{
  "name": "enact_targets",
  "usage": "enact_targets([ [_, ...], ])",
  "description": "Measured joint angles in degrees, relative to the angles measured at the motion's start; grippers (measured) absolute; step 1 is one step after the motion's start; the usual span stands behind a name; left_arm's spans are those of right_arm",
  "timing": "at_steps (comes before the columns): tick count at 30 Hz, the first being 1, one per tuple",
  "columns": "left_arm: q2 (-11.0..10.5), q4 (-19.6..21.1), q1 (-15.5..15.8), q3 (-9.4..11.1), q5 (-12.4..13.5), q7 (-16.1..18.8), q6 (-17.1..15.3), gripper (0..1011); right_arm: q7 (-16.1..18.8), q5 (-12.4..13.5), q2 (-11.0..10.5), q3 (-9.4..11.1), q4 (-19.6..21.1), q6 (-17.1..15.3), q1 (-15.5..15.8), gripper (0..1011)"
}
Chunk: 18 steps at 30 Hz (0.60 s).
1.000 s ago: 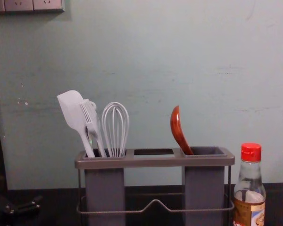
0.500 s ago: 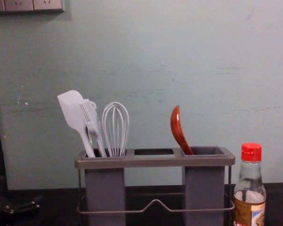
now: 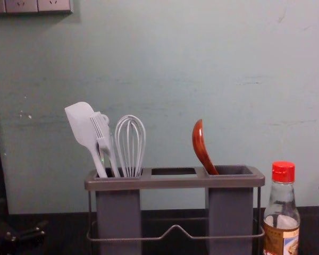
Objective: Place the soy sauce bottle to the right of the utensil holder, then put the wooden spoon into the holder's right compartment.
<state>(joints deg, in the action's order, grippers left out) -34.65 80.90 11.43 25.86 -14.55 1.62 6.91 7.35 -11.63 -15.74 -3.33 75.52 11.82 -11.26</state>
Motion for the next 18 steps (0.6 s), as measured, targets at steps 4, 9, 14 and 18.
enact_targets([
  [4,0.00,0.00,0.00,0.00,0.00,0.00,0.00,1005,-0.47,0.02,0.17,-0.13,-0.43,0.79,-0.12,1004],
  [9,0.00,0.00,0.00,0.00,0.00,0.00,0.00,1005,-0.73,0.07,0.26,-0.16,-0.57,1.17,-0.13,1004],
  [14,0.00,0.00,0.00,0.00,0.00,0.00,0.00,1005,-0.70,0.09,0.24,-0.15,-0.53,1.11,-0.15,1004],
  [18,0.00,0.00,0.00,0.00,0.00,0.00,0.00,1005,-0.59,0.12,0.22,-0.13,-0.51,1.06,-0.15,1004],
])
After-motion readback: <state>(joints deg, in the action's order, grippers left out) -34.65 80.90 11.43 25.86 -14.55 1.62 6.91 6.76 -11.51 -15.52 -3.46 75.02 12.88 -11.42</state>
